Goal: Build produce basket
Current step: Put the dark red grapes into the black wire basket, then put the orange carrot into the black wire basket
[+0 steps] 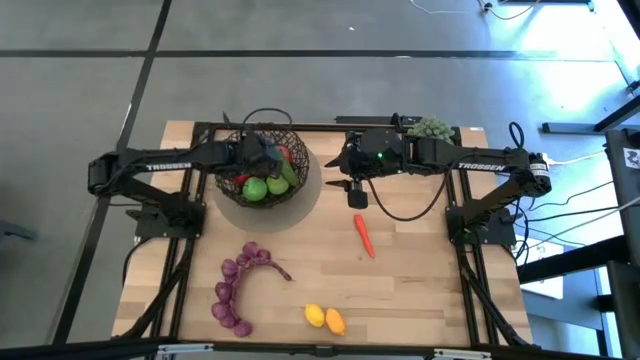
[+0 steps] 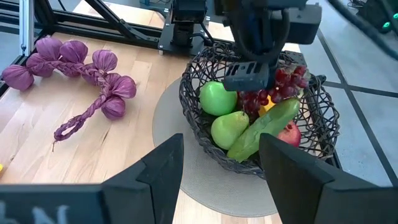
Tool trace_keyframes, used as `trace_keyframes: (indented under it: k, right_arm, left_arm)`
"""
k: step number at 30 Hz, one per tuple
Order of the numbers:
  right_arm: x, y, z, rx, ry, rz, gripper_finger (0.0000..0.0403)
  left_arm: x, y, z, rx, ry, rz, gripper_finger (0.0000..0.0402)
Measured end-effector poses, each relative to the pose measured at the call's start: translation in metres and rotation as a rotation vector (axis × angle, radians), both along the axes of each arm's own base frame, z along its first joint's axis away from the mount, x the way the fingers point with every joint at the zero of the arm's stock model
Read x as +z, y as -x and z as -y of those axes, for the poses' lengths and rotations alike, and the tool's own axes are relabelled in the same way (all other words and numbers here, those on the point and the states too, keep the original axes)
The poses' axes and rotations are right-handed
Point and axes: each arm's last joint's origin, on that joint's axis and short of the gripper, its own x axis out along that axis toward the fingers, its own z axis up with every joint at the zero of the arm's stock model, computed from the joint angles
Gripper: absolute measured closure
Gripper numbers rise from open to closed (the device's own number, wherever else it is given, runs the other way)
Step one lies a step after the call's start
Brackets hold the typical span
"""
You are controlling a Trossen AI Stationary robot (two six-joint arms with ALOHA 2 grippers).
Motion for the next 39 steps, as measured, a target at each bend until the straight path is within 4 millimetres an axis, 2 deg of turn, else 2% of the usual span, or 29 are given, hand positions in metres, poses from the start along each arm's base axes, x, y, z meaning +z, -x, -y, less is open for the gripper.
trace_keyframes:
  k: [7,26,30,39]
  right_arm:
    - [0.0,0.0,0.0,0.0,0.0,-0.001,0.0199]
    - [0.0,0.0,0.001,-0.021,0.012,-0.001,0.0199]
    - [0.0,0.0,0.001,-0.034,0.019,-0.002,0.0199]
    - [0.0,0.0,0.001,-0.035,0.019,-0.003,0.0199]
  left_arm:
    - [-0.012,0.002,-0.001,0.007,0.001,-0.001,0.0397]
    - [-0.012,0.005,-0.011,0.021,0.042,0.02,0.029]
    - [-0.012,0.006,-0.012,0.025,0.041,0.018,0.0282]
    - [0.014,0.024,-0.002,-0.024,-0.01,0.088,0.0281]
